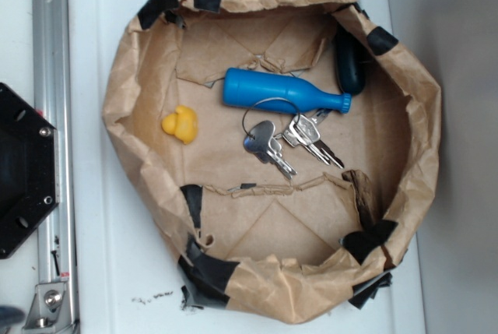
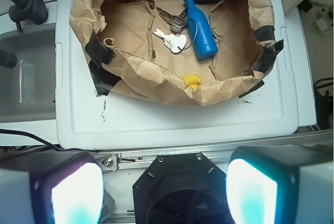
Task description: Grab the yellow duck.
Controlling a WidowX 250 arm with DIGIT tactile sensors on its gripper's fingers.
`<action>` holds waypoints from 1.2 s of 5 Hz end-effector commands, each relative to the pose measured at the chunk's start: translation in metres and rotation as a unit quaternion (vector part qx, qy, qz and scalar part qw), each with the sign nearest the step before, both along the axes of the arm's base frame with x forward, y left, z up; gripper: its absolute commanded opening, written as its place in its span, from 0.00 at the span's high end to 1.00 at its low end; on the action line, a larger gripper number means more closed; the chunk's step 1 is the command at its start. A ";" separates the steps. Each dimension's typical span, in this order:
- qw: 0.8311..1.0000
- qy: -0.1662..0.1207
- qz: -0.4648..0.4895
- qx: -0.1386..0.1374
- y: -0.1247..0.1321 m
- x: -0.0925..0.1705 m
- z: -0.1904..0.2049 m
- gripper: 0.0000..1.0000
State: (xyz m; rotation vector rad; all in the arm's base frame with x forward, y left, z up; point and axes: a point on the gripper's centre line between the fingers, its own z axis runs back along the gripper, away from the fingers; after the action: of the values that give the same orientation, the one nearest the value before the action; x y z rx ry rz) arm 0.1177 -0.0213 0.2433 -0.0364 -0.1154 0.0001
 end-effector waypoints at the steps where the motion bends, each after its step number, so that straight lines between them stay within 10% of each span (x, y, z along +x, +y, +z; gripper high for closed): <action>1: 1.000 0.000 0.000 0.000 0.000 0.000 0.000 0.00; 2: 0.995 0.071 0.036 0.060 0.036 0.043 -0.033 0.00; 3: 0.993 0.068 0.021 0.089 0.053 0.078 -0.057 0.00; 5: 0.987 0.156 0.027 0.043 0.073 0.086 -0.141 0.00; 6: 0.989 0.131 -0.011 0.073 0.066 0.080 -0.176 0.00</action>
State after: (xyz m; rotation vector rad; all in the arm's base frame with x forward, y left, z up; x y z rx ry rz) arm 0.1957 0.0423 0.0628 0.1017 0.1731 -0.0380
